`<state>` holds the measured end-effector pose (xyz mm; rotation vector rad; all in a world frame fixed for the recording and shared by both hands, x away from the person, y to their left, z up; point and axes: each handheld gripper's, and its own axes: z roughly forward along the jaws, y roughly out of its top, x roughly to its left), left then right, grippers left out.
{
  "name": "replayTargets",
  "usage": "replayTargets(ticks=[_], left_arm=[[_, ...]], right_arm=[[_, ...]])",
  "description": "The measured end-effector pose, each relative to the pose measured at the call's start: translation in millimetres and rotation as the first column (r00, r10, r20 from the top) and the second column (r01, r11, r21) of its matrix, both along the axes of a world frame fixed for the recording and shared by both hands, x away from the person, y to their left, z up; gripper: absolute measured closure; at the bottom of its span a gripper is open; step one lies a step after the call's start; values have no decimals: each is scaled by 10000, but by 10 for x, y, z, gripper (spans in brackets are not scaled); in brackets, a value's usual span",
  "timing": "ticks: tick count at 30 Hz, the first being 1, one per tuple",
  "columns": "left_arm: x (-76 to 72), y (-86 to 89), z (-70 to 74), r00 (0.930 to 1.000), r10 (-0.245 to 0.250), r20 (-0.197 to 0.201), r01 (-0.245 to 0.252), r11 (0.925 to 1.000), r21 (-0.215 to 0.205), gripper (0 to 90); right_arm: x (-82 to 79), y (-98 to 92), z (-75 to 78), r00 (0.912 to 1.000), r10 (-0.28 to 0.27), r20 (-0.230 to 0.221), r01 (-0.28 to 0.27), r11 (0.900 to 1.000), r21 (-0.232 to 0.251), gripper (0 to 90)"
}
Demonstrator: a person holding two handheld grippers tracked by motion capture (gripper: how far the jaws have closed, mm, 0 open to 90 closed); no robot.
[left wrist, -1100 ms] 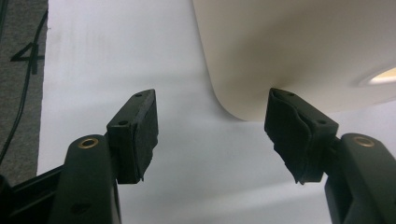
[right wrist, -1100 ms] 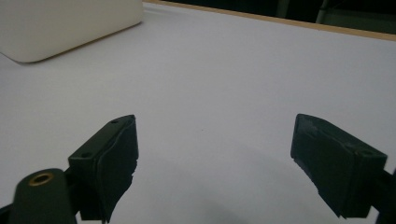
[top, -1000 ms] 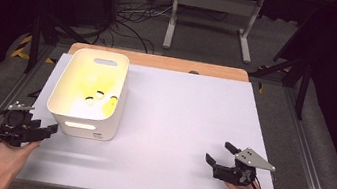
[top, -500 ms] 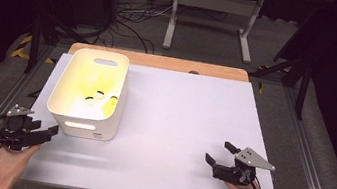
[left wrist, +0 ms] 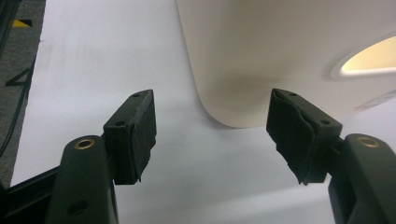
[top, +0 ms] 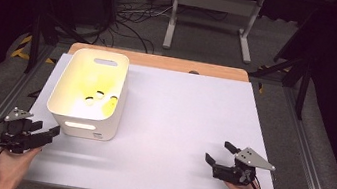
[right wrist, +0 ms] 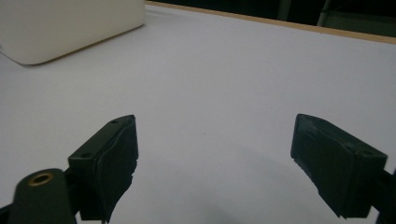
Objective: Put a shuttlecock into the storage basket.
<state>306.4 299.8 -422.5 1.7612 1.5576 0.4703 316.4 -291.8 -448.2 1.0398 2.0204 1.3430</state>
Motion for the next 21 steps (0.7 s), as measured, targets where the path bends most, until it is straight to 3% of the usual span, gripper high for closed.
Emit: replayTargets(ticks=[4, 13, 21], left_arm=[[-8, 3, -39, 10000, 42, 13, -41, 9997, -235, 334], [-29, 0, -69, 9997, 18, 247, -14, 9999, -159, 323], [-40, -12, -125, 9977, -48, 670, 78, 9990, -450, 307]], right_arm=[[-2, 0, 2, 10000, 5, 6, -5, 10000, -2, 153], [-5, -2, 5, 10000, 5, 41, -5, 10000, 10, 153], [-5, -6, 6, 10000, 10, 37, -10, 10000, 20, 152]])
